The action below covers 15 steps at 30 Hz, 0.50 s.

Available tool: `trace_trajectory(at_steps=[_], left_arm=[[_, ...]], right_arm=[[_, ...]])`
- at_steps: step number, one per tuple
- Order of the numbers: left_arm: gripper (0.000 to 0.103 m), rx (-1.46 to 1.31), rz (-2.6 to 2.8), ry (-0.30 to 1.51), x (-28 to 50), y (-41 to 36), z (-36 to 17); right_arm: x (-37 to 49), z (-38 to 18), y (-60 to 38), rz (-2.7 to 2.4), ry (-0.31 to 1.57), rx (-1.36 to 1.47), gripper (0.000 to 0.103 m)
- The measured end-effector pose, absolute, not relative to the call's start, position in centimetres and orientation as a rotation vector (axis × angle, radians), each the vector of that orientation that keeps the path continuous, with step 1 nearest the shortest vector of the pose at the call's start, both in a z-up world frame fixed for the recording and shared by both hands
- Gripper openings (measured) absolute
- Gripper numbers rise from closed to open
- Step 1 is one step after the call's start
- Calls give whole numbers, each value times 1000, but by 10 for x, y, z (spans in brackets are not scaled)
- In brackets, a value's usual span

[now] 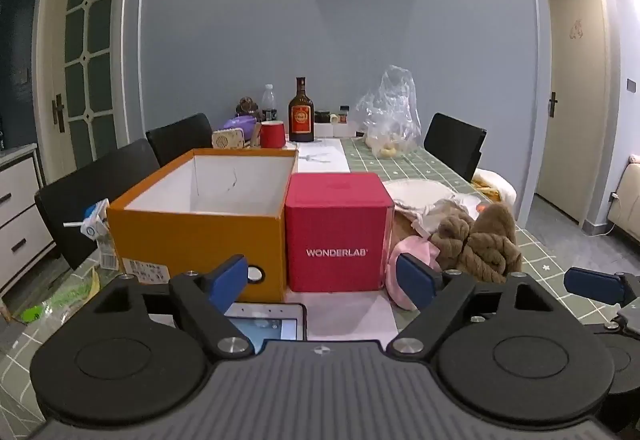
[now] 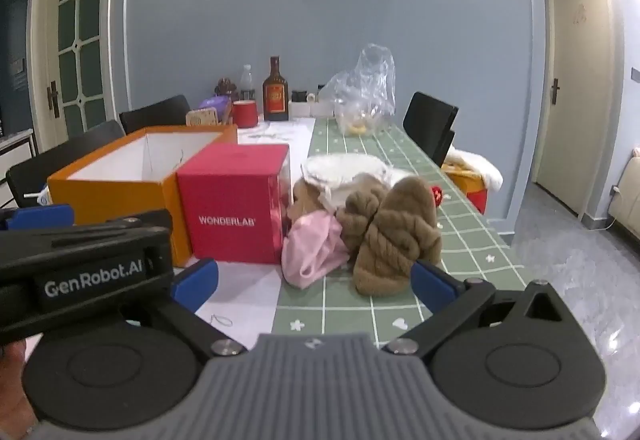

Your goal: Organize soft objects

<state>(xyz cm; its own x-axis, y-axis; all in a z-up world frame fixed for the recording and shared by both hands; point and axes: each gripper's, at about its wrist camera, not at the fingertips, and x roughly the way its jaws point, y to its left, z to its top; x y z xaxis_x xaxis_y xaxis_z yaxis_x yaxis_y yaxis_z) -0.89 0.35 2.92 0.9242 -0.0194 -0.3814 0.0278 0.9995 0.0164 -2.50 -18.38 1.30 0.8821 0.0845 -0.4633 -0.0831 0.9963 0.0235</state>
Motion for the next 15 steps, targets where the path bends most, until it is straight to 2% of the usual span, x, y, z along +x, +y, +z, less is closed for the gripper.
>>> trace_trajectory(at_steps=[5,15], left_arm=[[98,45,-14,360,-14,3,29],[98,51,-10,355,-15,2,31]], right_arm=[[-16,29,-181,103,484,-24,100],[-44,14,-173,67,399,-13,100]])
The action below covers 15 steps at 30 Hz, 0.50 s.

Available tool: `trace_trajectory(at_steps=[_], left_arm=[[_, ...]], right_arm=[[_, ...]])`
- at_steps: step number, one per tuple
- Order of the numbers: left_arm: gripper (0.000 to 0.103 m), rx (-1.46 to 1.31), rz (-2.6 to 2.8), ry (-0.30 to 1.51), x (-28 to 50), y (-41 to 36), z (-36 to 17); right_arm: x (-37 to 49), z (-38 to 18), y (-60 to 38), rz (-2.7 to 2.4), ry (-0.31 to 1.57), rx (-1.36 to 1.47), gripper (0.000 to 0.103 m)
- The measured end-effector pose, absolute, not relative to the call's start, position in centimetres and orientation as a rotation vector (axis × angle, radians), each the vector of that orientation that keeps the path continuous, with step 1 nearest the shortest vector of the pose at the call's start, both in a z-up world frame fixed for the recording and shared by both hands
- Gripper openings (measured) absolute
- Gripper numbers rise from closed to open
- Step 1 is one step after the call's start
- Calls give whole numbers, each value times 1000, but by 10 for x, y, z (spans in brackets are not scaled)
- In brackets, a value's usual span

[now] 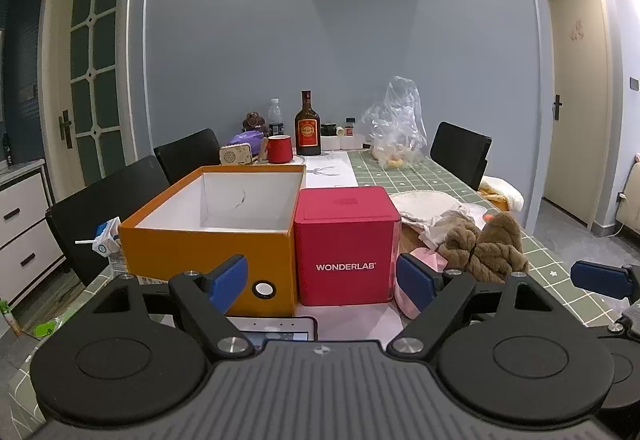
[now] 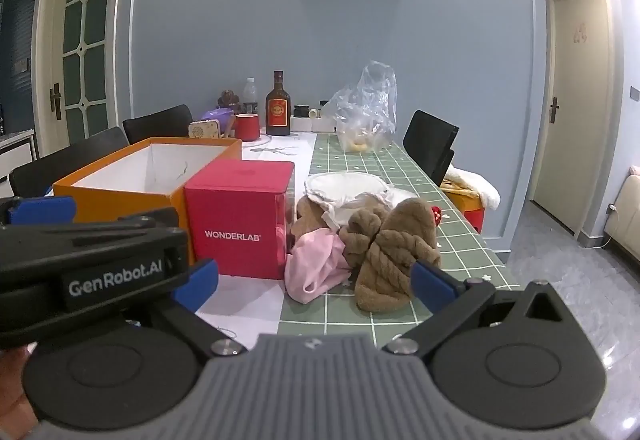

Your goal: Organize soft objects

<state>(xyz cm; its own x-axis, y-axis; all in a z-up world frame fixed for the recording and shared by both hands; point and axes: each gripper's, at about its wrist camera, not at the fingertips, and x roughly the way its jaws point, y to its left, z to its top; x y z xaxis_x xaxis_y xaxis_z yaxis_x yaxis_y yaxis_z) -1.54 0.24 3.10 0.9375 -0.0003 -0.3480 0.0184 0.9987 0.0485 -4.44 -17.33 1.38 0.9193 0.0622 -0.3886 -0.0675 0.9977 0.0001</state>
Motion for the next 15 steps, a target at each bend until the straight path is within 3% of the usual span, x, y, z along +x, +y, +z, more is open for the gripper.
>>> trace_trajectory(at_steps=[15], left_arm=[[98,53,-10,339,-18,2,31]], right_arm=[[-49,17,-173,60,389,-8,100]])
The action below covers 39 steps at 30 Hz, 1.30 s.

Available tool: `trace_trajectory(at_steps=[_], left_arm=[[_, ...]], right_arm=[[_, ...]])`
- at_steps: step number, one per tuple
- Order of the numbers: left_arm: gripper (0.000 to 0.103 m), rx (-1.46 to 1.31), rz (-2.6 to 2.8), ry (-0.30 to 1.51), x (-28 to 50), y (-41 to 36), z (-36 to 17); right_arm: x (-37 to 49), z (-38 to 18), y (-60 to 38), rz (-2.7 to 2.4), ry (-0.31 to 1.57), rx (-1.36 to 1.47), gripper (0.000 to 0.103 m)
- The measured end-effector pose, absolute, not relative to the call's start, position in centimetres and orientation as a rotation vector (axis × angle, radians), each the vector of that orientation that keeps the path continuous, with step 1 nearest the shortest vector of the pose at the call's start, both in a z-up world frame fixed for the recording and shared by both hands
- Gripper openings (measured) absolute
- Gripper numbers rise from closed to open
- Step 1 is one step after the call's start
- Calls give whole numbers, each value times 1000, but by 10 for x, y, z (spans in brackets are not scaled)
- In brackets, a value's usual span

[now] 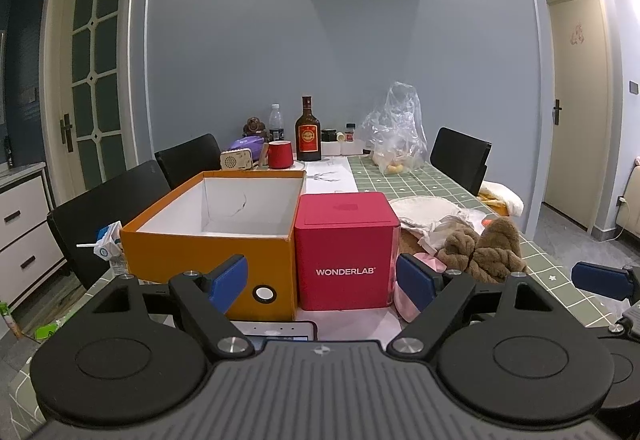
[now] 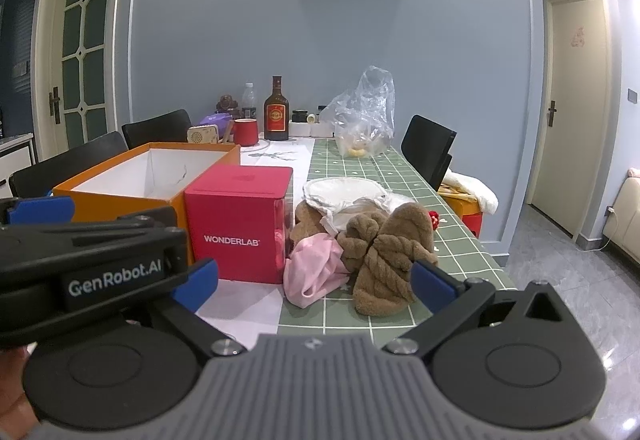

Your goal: Organize soft objects

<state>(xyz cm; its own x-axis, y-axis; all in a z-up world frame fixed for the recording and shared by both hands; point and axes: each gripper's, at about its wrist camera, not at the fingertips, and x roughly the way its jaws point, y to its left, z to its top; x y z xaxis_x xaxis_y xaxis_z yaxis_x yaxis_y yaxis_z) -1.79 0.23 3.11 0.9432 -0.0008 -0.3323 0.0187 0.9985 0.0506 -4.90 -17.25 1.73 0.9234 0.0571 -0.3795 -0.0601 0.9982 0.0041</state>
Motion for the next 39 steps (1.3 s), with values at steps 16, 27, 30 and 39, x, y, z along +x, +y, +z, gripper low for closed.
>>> trace_trajectory(at_steps=[16,27,30,39], left_arm=[[98,51,-12,343,-19,2,30],[98,57,-10,349,-20,1,27],[98,53,-11,355,-20,1,25],[98,53,-8,362,-19,1,23]], right_arm=[[-52,17,-172,65,393,-6,100],[-50,13,-173,66,401,-7,100],[-48,12,-173,66,404,-8,100],[-45,10,-174,69,410,-10,100]])
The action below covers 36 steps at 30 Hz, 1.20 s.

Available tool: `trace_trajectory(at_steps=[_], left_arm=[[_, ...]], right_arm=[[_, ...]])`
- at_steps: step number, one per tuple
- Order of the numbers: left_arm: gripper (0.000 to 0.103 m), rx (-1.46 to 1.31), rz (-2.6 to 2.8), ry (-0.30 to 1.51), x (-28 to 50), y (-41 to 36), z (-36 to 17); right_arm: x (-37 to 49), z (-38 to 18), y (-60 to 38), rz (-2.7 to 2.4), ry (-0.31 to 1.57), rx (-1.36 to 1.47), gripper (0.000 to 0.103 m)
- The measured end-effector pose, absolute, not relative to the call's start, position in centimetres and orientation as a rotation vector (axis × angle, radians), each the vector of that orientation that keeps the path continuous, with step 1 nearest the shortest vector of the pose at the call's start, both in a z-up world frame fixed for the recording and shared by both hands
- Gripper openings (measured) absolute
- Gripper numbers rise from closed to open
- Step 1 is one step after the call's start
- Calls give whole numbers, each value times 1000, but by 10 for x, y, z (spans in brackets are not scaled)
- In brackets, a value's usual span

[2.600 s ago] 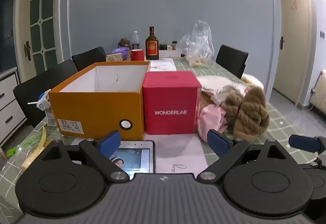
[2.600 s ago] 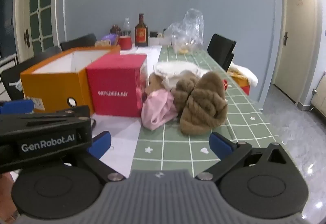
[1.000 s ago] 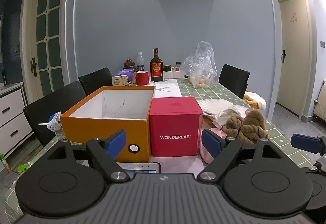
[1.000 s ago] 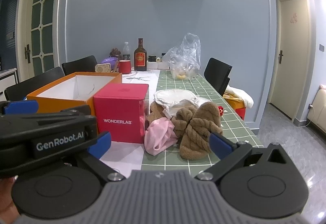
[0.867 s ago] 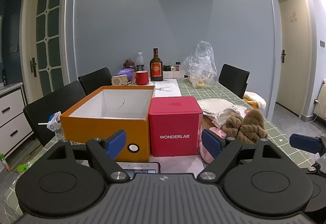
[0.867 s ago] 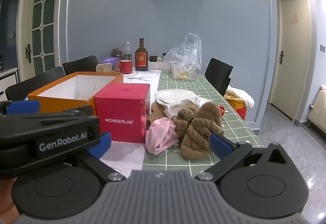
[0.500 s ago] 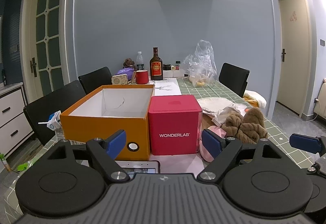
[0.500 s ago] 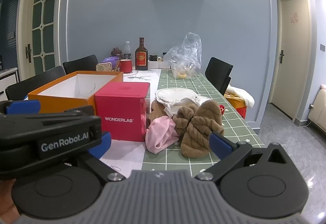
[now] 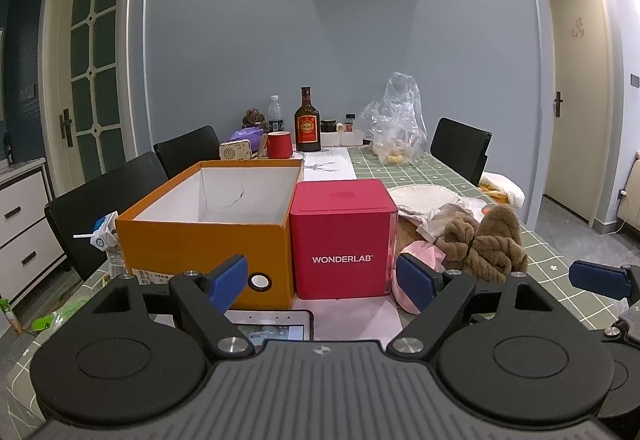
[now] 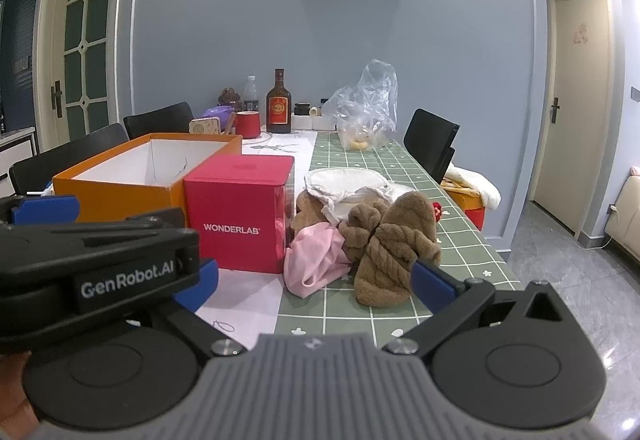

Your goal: Organize soft objects

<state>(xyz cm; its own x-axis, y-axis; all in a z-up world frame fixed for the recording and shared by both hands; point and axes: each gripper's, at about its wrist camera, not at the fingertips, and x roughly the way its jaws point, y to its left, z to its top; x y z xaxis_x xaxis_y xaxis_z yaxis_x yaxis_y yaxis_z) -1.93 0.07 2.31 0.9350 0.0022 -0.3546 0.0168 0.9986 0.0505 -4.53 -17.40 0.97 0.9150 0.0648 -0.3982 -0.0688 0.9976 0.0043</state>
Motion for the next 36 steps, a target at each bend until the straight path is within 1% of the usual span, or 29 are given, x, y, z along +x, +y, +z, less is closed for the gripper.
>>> trace_trajectory(at_steps=[16,21,27,31,36], left_arm=[[98,52,-28,371,-14,-3,22],[98,54,-30,344,-14,-12,25],[100,-25,-59,356,-5,-7,31],[101,16,-90,362,7,-20,23],[101,107,-129,393,31,-53,8]], right_arm=[[-41,6,-172,88,414,-13,100],[-41,6,-182,97,418,18,100],[-41,-4,-228,-6,422,41,100],[-28,-21,-275,-89,465,101,100],[-5,-40,-321,-88,510,183,100]])
